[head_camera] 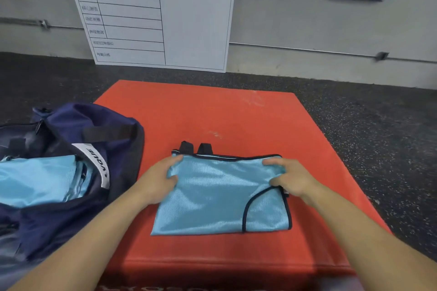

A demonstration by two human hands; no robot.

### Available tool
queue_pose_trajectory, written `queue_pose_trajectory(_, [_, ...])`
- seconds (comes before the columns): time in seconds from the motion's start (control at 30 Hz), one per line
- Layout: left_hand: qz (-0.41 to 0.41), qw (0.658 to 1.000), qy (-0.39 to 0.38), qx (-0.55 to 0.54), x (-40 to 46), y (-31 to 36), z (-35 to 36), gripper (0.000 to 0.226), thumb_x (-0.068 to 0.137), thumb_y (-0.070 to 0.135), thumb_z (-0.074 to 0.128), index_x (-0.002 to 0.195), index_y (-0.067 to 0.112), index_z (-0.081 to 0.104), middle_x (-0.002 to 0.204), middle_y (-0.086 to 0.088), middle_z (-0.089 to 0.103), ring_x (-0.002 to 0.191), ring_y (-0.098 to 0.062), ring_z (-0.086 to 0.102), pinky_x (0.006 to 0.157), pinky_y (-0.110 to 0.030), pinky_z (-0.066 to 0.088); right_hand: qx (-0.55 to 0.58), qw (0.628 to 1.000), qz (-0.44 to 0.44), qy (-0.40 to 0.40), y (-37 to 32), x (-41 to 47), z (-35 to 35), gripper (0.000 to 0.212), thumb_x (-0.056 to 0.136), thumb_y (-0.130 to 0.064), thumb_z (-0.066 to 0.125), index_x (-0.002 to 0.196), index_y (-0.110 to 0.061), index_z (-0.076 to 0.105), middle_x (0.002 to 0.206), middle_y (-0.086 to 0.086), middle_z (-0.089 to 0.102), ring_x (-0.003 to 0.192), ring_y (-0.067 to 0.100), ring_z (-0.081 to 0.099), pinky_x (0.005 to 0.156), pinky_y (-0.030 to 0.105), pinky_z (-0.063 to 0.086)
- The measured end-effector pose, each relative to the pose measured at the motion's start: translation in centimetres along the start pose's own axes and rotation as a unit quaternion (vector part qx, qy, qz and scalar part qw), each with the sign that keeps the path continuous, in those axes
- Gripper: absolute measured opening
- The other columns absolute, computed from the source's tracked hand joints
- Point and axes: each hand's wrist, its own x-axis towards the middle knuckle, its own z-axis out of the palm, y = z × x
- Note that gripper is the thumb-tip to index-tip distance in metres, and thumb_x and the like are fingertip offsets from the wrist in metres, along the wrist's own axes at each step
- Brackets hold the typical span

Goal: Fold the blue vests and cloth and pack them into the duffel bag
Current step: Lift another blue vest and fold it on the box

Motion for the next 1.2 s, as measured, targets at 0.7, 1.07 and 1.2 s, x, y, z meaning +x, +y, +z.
queue_pose_trajectory(0.7, [0.158, 0.928, 0.082, 0.326, -2.3, 2.5, 6.8, 0.056, 0.094, 0.025, 0.034, 0.140, 0.001, 0.056, 0.151, -0.017, 0.048, 0.142, -0.030, 0.044, 0.116, -0.041, 0.025, -0.370, 0.880, -0.298, 0.010, -3.2, -1.9, 13.9, 0.065, 0.102, -0.038, 0.019, 0.161, -0.013, 0.025, 0.170, 0.007, 0.015, 0.158, 0.026, 0.008, 0.127, 0.048, 0.004])
queue_pose_trajectory(1.07, [0.044, 0.950, 0.056, 0.305, -2.9, -0.3, 4.7, 0.091, 0.083, 0.064, -0.011, 0.161, 0.017, -0.004, 0.167, 0.004, -0.013, 0.151, -0.007, -0.018, 0.124, -0.030, -0.011, -0.396, 0.908, -0.124, 0.053, 2.1, -0.8, 8.2, 0.073, 0.098, -0.060, 0.002, 0.164, -0.029, 0.000, 0.170, -0.010, -0.011, 0.156, 0.013, -0.016, 0.127, 0.040, -0.007])
queue_pose_trajectory(1.2, [0.020, 0.953, 0.051, 0.298, -3.4, -1.0, 3.5, 0.092, 0.082, 0.062, -0.011, 0.161, 0.015, -0.003, 0.168, 0.002, -0.012, 0.153, -0.010, -0.013, 0.124, -0.030, -0.009, -0.392, 0.915, 0.003, 0.092, 3.9, -1.0, 4.6, 0.066, 0.105, -0.052, 0.005, 0.164, -0.024, -0.004, 0.171, -0.003, -0.009, 0.157, 0.018, -0.012, 0.128, 0.043, -0.003])
